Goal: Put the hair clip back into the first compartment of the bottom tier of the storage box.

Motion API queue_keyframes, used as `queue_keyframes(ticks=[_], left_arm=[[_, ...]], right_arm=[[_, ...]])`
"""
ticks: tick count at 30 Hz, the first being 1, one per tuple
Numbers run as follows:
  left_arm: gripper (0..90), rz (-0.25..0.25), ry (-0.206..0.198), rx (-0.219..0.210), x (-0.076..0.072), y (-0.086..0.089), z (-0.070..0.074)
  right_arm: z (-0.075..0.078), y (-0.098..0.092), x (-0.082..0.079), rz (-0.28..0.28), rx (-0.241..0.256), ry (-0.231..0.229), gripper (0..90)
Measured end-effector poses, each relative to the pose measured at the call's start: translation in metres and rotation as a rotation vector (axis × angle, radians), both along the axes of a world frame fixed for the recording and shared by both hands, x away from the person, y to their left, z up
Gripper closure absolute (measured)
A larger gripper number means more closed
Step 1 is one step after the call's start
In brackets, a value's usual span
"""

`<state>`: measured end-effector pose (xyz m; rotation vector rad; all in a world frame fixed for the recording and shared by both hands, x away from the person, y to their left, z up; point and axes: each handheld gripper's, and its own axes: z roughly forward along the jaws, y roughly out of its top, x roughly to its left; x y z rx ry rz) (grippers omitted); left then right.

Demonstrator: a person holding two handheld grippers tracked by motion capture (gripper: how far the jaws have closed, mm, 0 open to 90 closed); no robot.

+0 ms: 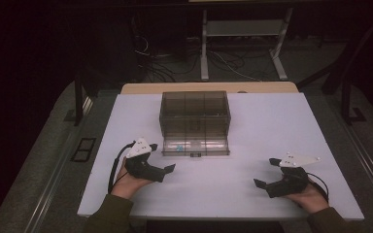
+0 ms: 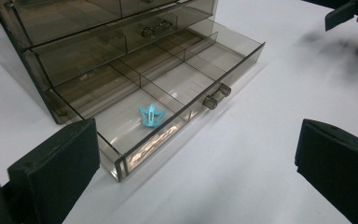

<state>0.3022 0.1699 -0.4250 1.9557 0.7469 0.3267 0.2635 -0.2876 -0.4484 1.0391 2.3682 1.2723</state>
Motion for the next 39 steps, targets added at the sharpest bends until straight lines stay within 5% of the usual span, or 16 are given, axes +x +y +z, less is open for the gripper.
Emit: queue_keyframes(ticks=[23,39], left_arm=[[0.0,0.001,0.025,-0.001,-0.017,0.013,-0.014],[0.0,0.003,0.046,0.035,-0.018,0.017,-0.02]], right_arm=[[0.0,0.0,0.0,-0.002,-0.001,-0.003,0.4],[0.0,0.001,0.0,-0.003,-0.005,-0.003,0.4]])
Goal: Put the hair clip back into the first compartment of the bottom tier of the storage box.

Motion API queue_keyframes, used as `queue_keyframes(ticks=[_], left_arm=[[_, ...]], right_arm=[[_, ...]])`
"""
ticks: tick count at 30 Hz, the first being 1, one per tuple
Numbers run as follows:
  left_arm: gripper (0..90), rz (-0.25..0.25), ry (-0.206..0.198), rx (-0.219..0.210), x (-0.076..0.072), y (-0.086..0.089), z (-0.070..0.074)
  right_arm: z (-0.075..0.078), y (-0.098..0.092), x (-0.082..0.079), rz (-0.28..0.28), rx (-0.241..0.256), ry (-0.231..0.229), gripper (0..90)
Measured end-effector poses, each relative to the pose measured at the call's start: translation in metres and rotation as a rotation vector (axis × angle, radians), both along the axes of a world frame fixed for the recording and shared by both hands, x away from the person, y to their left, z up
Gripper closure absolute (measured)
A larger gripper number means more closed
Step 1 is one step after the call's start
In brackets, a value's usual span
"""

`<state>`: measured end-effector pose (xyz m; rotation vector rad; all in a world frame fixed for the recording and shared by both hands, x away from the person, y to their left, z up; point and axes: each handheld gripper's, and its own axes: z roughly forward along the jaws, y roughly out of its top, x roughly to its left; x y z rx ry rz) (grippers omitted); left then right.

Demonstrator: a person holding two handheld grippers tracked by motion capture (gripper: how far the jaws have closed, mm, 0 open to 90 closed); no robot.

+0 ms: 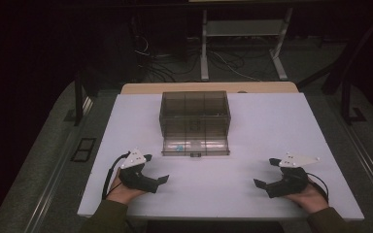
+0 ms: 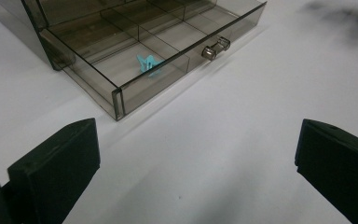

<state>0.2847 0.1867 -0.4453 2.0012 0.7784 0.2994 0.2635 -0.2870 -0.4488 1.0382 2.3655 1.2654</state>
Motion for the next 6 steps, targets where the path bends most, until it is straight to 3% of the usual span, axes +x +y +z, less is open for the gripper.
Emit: queue_keyframes(ticks=[6], left_arm=[[0.0,0.001,0.001,0.007,-0.0001,-0.0011,-0.0005]], right_arm=[[0.0001,0.0,-0.0003,0.001,0.0,0.0,0.4]])
